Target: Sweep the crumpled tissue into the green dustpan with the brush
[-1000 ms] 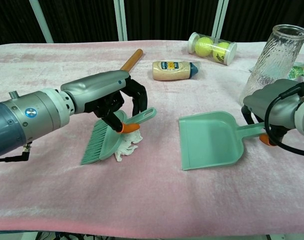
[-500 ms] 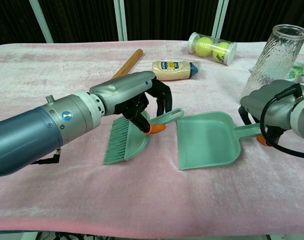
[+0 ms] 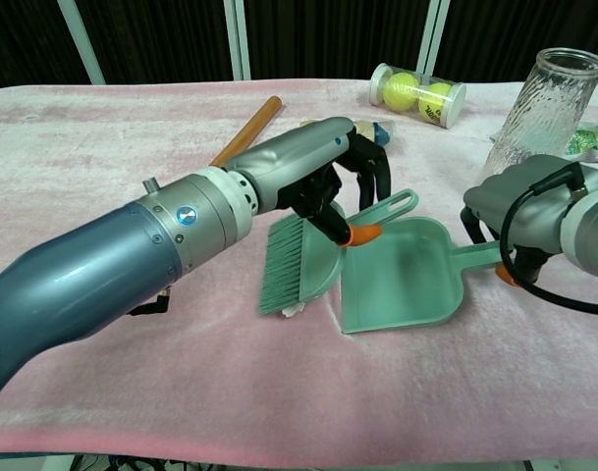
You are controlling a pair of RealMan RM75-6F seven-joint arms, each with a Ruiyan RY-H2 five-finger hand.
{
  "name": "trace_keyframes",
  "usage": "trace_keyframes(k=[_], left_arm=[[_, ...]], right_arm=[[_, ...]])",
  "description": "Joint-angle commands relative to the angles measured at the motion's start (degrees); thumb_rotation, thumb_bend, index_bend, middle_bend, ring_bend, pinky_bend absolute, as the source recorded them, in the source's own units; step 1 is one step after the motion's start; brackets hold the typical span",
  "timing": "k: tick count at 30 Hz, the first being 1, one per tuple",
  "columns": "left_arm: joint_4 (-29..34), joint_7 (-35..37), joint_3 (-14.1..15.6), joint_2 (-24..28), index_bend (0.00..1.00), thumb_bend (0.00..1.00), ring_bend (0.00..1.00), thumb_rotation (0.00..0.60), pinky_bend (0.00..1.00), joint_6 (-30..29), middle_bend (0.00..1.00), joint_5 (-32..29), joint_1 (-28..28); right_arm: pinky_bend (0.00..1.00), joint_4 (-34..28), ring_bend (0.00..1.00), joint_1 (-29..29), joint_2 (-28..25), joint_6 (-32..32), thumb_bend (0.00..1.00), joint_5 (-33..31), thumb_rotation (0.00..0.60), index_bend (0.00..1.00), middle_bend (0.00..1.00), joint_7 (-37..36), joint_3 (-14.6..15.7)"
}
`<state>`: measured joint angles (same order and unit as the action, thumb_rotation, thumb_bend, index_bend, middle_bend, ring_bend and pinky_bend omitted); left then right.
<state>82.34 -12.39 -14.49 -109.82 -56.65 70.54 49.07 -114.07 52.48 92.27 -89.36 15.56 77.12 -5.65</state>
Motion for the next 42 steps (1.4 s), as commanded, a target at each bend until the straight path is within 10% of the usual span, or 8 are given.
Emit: trace_keyframes(k=[1,25,42], left_arm=[[0.3,0.6,-0.5,0.1,0.60,0.43,0.85,0.600,0.97,-0.4,0.67,0.1,0.0],[6.7,3.2,1.6,9.7,0.61,0.43,0.85,0.600,0.97,0.3,0.67,0.5,-2.5],[-1.8,6.2,1.5,1.4,0.61,0.44,0.85,0.600,0.97,1.3,0.67,0.2,-1.1]], right_arm=[[0.75,-0.1,0.63,0.2,0.2,-0.2,0.40,-0.1,0.600,0.58,0.52,0.2,-0.2],[0.75,0.4,0.63,0.6,2.2,-1.4,0.40,-0.6,0.600,0.58,0.52,1.4,-0.3],[0.75,0.8,0.63,0.7,3.0,-1.6,0.40,-0.5,0.600,0.58,0.52,2.2,0.1]])
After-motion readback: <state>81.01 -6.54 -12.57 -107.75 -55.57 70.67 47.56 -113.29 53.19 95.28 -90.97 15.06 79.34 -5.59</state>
